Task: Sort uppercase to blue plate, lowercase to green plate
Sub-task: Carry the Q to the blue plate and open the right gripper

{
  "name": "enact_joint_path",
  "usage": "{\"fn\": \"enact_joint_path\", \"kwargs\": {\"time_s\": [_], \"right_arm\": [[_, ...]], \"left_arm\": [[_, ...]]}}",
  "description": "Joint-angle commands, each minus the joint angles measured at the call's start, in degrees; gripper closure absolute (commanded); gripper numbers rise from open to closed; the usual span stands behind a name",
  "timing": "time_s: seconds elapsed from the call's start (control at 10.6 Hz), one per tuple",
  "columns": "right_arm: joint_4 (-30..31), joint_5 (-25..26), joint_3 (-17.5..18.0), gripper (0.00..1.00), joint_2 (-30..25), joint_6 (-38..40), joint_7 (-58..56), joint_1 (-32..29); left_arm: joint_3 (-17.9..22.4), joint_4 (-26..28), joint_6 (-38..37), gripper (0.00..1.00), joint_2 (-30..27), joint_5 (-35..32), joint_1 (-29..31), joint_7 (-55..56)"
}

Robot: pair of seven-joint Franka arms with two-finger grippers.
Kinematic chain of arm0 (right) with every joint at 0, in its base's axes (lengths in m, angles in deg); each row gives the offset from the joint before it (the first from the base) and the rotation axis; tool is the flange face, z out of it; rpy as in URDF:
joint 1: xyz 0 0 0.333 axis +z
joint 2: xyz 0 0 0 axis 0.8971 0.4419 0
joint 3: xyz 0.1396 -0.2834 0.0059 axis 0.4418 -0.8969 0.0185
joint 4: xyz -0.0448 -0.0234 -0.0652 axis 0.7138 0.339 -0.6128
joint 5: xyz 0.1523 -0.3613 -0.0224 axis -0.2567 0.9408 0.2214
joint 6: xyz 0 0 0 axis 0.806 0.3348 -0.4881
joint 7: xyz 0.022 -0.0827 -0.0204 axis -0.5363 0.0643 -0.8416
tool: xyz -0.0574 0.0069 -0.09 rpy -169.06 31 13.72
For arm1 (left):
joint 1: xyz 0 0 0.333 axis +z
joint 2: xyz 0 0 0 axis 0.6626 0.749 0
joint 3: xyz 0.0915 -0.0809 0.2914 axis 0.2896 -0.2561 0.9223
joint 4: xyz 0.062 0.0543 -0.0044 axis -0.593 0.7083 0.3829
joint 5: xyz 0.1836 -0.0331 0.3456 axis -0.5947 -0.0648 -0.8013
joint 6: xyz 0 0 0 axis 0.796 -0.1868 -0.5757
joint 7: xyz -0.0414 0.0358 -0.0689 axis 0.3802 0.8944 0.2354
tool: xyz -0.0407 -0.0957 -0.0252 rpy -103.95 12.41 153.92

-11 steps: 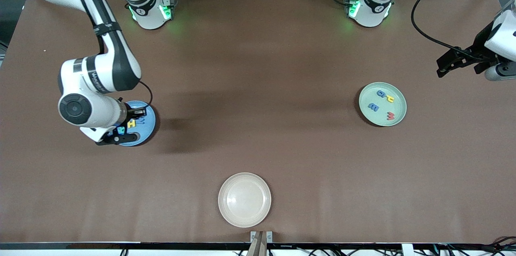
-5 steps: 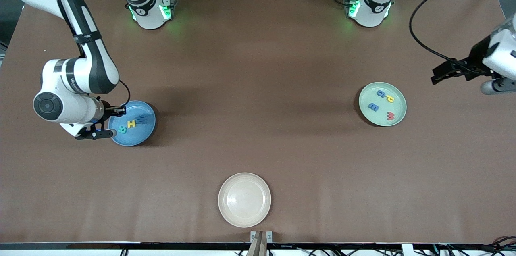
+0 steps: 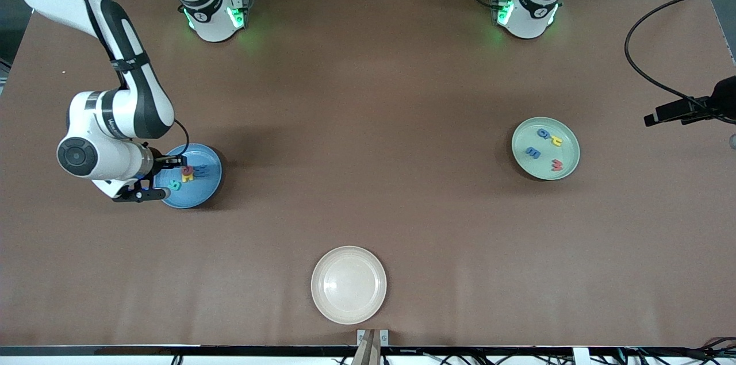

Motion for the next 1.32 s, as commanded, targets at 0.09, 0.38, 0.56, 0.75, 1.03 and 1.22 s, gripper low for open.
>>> {"fn": "enact_joint_path", "kwargs": {"time_s": [0.09, 0.38, 0.56, 0.75, 1.03, 1.22], "right_arm": [[0.3, -0.8, -0.7, 0.0, -4.7, 0.4, -0.2, 0.8], [0.0, -0.9, -0.5, 0.0, -15.0, 4.6, -0.3, 0.3], [-0.3, -1.0, -0.4, 0.0, -19.8, 6.1, -0.4, 0.1], [-0.5, -1.1, -0.1, 0.0, -21.1, 7.6, -0.2, 0.7], [-0.3, -2.4, 5.1, 0.0, -6.9, -0.2, 0.5, 5.8], [-3.0, -2.9, 4.3, 0.0, -13.6, 3.4, 0.4, 5.1]], "left_arm": [[-0.6, 3.8, 6.0, 0.0, 6.3, 2.2, 2.7, -11.3], [-0.6, 16.4, 21.4, 0.0, 6.3, 4.7, 4.4, -20.5], [-0.6, 21.2, 28.0, 0.0, 6.9, 7.1, 4.5, -24.5], [-0.7, 26.0, 34.7, 0.0, 8.1, 10.9, 4.4, -27.9], [-0.7, 29.7, 40.4, 0.0, 10.7, 16.8, 4.4, -35.5], [-1.0, 31.0, 43.1, 0.0, 11.6, 18.9, 4.3, -38.8]]}}
